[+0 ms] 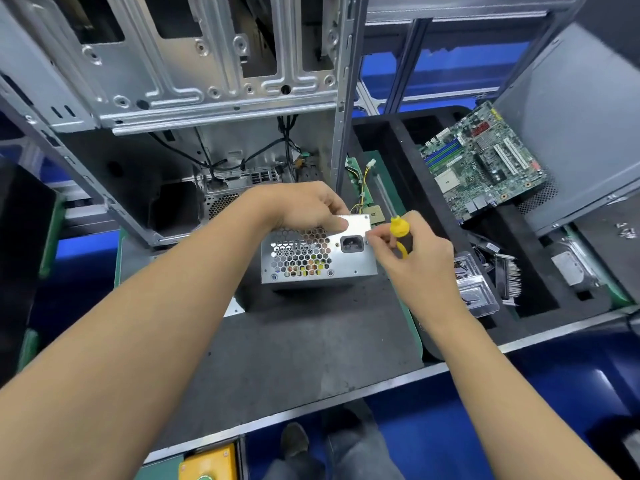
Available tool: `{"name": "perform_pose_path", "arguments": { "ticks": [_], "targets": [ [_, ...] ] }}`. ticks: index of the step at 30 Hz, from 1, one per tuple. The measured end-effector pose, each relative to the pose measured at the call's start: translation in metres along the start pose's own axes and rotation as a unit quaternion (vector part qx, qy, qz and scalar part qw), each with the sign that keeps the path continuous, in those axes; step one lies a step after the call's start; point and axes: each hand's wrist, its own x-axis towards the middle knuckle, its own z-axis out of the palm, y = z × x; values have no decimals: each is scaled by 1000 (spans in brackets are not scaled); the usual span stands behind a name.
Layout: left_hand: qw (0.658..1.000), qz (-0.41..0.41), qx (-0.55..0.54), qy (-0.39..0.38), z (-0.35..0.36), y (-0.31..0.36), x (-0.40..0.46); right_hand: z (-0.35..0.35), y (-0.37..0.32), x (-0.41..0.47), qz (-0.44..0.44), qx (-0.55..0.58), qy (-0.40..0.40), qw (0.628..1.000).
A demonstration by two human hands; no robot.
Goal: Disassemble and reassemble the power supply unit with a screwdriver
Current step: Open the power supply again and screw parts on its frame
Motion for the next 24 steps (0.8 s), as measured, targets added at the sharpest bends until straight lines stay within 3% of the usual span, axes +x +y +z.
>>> {"name": "perform_pose_path", "arguments": {
  "ticks": [15,24],
  "targets": [
    [1000,12,27,-7,-1,0,0,-2,4,-1,-166,-169,-24,971],
    [1000,14,11,-7,-2,-3,3,3,9,-5,-214,-199,1,956]
  ]
}}
